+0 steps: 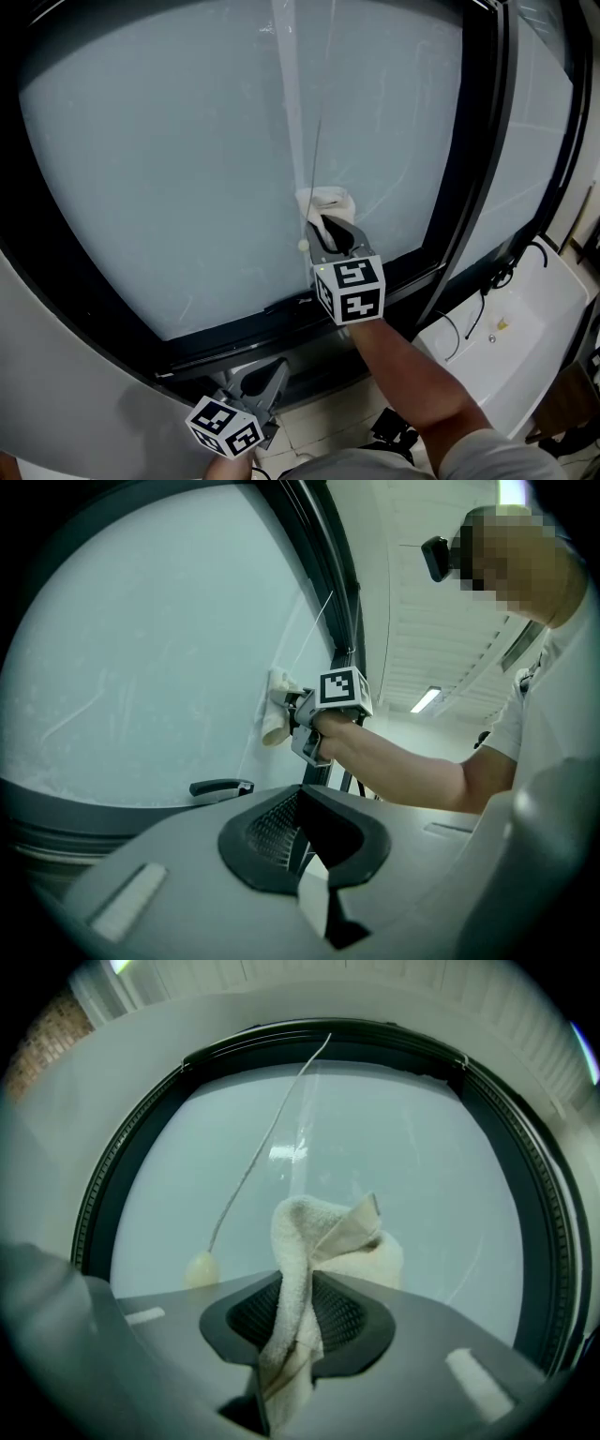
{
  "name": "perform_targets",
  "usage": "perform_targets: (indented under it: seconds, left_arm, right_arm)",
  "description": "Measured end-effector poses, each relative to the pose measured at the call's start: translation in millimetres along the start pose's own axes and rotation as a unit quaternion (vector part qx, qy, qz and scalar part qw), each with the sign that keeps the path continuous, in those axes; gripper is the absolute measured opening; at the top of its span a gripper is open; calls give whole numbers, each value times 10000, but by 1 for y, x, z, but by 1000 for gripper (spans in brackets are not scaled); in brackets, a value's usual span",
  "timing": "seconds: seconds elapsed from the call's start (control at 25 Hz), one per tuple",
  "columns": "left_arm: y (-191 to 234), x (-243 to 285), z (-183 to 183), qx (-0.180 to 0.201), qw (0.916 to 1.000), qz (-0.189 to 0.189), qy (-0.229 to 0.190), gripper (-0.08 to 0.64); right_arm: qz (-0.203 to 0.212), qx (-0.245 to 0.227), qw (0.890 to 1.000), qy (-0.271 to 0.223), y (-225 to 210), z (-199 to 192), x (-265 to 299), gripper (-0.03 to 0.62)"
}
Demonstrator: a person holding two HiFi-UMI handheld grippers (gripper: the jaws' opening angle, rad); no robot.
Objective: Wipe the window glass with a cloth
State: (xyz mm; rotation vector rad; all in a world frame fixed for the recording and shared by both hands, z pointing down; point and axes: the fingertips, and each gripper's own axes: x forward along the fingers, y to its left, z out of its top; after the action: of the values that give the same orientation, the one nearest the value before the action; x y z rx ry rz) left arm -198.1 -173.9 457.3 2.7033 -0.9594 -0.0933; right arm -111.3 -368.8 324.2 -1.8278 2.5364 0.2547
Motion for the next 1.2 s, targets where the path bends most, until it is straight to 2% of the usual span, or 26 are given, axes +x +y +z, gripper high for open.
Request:
perform_targets:
  seconds: [0.12, 0.32, 0.76, 1.08, 1.2]
  left_arm:
    - [-5, 3, 1, 12, 10000, -15, 17, 17]
    - [-7, 7, 2, 51, 10000, -15, -18, 17]
    - [-14, 19, 10, 86, 9998, 134, -124, 17]
    - [-5, 23, 34, 151, 9977, 517, -406, 17]
    - [-6, 28, 40, 127, 9969, 594, -493, 17]
  right_arm:
    - [186, -104, 9998, 37, 5, 0, 0, 87]
    - [463, -8, 9989, 51, 3, 0, -1, 87]
    - [796, -95, 9968, 40, 4, 0, -2, 89]
    - [1420, 96, 9898, 1, -1, 1, -4, 89]
    - [1871, 407, 9815, -13, -9, 1, -13, 89]
